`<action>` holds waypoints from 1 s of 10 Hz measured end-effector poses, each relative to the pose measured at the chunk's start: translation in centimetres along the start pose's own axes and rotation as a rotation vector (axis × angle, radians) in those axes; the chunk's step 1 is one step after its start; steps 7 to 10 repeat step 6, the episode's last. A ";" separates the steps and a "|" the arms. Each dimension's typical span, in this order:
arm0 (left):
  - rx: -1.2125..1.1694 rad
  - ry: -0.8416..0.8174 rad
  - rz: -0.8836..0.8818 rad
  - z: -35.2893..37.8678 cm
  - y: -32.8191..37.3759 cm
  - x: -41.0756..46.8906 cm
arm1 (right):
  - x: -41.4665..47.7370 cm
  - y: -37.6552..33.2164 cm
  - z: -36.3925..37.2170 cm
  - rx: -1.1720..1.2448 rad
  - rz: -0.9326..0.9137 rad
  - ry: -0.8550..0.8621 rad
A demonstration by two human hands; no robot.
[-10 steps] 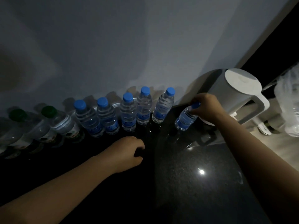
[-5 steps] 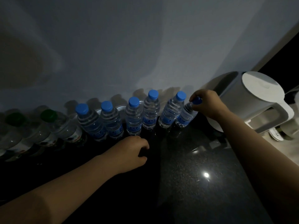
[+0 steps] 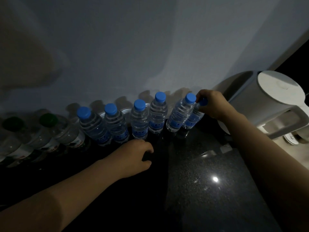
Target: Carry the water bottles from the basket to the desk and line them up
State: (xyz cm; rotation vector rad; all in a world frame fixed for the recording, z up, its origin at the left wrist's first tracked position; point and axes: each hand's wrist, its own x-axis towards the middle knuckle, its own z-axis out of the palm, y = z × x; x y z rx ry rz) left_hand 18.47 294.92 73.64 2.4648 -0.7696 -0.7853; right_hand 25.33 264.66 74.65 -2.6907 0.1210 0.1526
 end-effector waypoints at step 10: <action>-0.014 0.020 -0.012 -0.3 0.2 -1.7 | -2.7 -0.5 -1.2 -0.067 0.060 0.082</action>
